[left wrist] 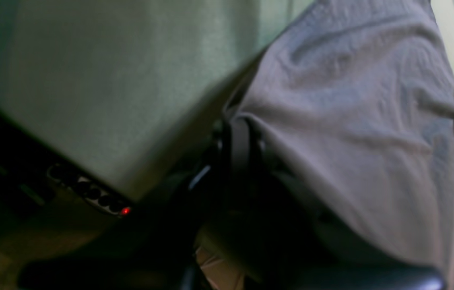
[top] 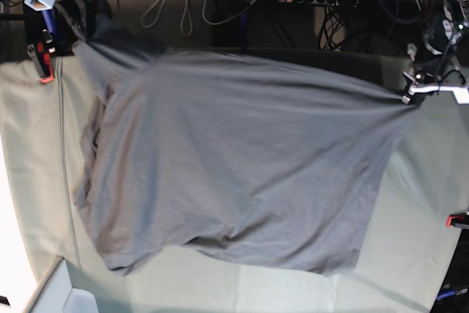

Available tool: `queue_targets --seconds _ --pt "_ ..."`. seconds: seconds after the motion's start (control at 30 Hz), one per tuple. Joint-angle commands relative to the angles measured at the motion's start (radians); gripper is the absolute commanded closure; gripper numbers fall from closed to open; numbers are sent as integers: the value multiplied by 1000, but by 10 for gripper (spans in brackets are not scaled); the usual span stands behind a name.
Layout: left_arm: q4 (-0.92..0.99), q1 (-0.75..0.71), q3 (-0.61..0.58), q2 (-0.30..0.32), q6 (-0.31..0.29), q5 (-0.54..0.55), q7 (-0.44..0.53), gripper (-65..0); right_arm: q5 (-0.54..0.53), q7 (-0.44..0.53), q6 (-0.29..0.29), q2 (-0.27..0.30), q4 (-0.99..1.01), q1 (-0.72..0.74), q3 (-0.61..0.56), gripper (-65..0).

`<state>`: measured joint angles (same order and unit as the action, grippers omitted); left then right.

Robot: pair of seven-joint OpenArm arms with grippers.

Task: Layout the t-shirt on the table in an organized manner, then fold the t-shirt properly
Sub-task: 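Hold the shirt edge with both grippers, pulling it taut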

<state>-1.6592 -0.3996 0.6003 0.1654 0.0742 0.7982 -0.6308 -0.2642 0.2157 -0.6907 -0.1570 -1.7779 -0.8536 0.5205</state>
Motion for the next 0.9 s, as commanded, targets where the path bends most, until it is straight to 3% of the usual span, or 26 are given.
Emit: queue_targets --seconds 0.0,0.33,0.77,0.87 --pt "-19 -15 8 9 -4 5 18 0 -13 26 -7 0 -15 -28 -6 0" --pt "-20 -134 10 -3 -4 5 27 0 -11 26 -7 0 -13 -40 -99 0" --pt "-20 -80 11 4 -4 -3 27 0 -8 14 -7 0 16 7 -107 0" --pt "-23 -58 57 10 -4 3 27 0 -7 14 -7 0 72 38 -110 0"
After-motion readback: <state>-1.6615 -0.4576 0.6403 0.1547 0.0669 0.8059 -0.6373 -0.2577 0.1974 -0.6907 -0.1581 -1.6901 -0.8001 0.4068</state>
